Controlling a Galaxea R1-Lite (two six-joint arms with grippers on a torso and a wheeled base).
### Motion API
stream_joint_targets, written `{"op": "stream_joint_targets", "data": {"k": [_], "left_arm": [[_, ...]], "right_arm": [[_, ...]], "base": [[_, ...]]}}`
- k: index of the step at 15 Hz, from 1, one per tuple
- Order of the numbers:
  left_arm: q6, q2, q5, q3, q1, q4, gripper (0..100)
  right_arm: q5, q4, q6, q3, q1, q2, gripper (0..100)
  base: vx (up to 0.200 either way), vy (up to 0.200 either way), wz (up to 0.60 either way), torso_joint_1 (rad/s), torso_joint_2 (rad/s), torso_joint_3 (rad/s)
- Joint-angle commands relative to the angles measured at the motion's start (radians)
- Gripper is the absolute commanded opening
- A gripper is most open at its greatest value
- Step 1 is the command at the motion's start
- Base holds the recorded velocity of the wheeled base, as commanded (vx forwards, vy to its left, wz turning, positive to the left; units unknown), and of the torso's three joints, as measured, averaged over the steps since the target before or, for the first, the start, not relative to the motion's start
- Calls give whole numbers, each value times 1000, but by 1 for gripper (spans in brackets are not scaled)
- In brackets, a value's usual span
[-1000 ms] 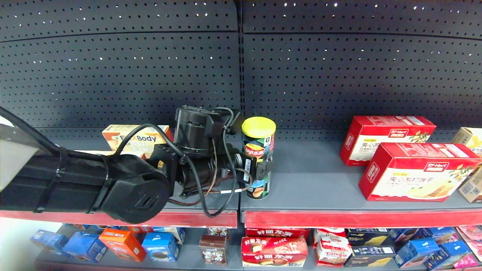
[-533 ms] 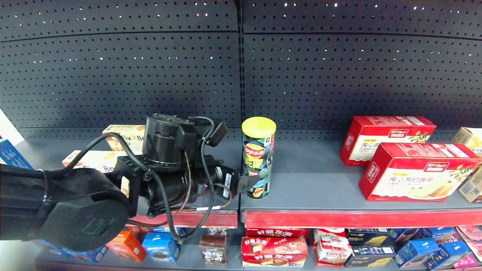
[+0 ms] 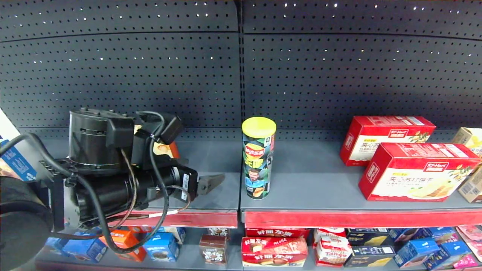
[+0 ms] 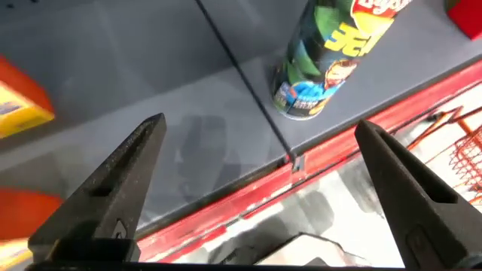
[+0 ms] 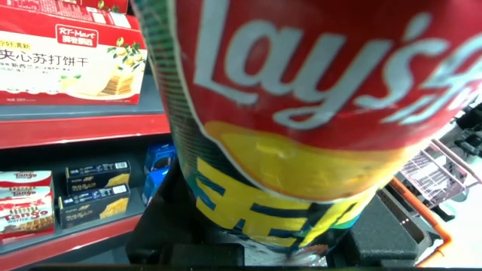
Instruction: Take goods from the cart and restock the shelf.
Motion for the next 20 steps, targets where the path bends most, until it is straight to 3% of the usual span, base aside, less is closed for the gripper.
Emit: {"op": "stream_joint_targets", "data": {"k": [1, 5, 9, 12, 16, 17, 20], "left_arm": [[18, -29, 2, -1, 5, 0, 100], [25, -110, 35, -1, 40, 3, 100], [30, -308, 28, 70, 255, 32, 100], [35, -454, -15, 139, 374, 32, 100], [35, -600, -24, 248, 419, 35, 100], [35, -699, -31, 312, 442, 77, 100], [35, -808, -30, 329, 450, 193, 100]], "right_arm": [[1, 0, 1, -1, -1, 0, 0], [-1, 5, 34, 1, -1, 0, 0], [4, 31, 60, -1, -1, 32, 0], [4, 20, 111, -18, -8, 98, 0], [6, 13, 117, -47, -20, 156, 0], [7, -14, 117, -42, -34, 188, 0], [7, -37, 117, -44, -31, 231, 0]], "base": [[0, 0, 0, 0, 0, 0], [0, 0, 0, 0, 0, 0], [0, 0, 0, 0, 0, 0], [0, 0, 0, 0, 0, 0], [0, 0, 0, 0, 0, 0], [0, 0, 0, 0, 0, 0], [0, 0, 0, 0, 0, 0]]}}
